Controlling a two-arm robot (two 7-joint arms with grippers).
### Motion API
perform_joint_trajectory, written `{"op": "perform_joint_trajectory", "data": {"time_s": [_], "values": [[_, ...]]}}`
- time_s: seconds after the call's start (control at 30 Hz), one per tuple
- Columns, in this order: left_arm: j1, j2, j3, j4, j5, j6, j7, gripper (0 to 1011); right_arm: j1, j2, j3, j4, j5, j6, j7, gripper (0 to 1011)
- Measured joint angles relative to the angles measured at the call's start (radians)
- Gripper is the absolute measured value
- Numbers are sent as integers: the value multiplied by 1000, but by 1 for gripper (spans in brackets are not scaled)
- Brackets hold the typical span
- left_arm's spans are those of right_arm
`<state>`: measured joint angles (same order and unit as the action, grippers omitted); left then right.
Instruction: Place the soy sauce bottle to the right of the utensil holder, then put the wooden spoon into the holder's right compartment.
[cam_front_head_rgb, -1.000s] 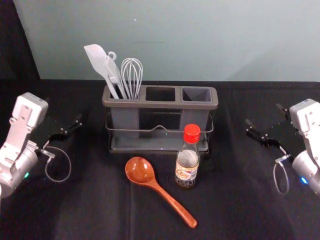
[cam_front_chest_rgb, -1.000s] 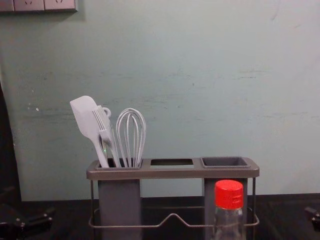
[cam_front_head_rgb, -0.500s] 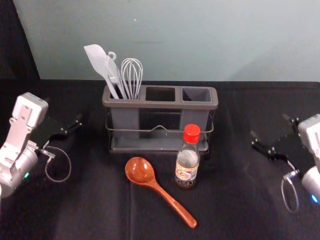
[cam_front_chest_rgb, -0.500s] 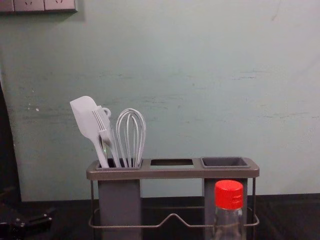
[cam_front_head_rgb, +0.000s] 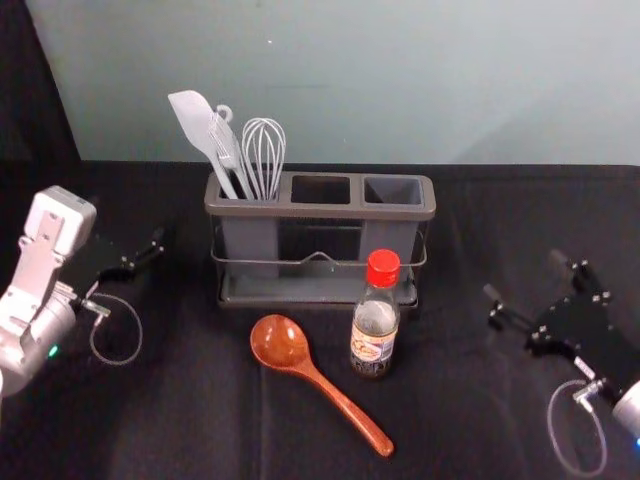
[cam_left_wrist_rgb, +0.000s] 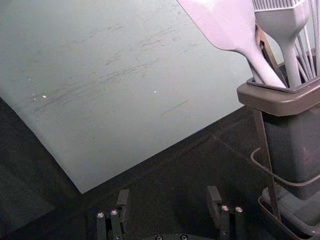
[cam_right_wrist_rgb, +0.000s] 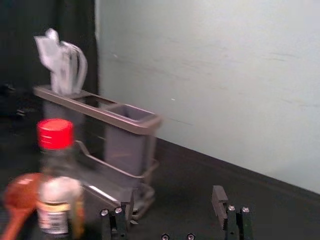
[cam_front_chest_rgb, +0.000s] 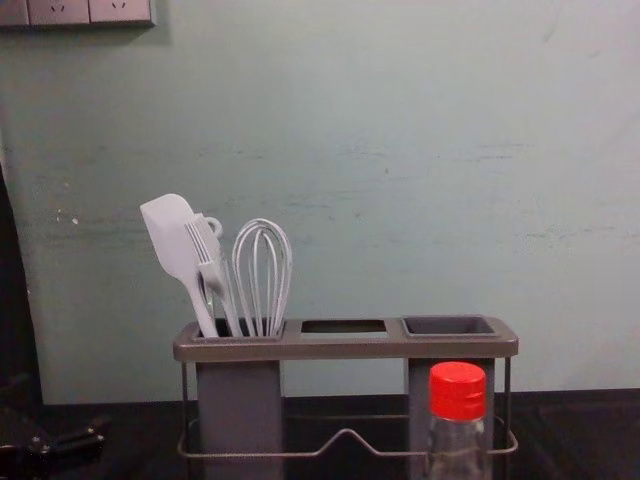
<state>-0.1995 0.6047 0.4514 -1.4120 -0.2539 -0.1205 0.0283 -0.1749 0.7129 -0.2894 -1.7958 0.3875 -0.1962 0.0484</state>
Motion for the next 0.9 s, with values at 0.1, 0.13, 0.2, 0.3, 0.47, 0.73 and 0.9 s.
{"op": "perform_joint_trajectory", "data": {"time_s": [0.1,0.13,0.2,0.3,0.47,0.73,0.9], "values": [[0,0,0,0,0,0,0,1000,-22,-1,3,-29,29,-3,32,1003],[0,0,0,0,0,0,0,1000,-26,-3,2,-35,35,-4,39,1003],[0,0,0,0,0,0,0,1000,-33,-9,-4,-48,45,-5,62,1003],[0,0,0,0,0,0,0,1000,-28,-22,-21,-56,45,-4,87,1003],[0,0,0,0,0,0,0,1000,4,-63,-59,-49,34,8,125,1003],[0,0,0,0,0,0,0,1000,58,-132,-97,-24,20,25,161,1003],[0,0,0,0,0,0,0,1000,99,-175,-116,4,-2,46,175,1003]]}}
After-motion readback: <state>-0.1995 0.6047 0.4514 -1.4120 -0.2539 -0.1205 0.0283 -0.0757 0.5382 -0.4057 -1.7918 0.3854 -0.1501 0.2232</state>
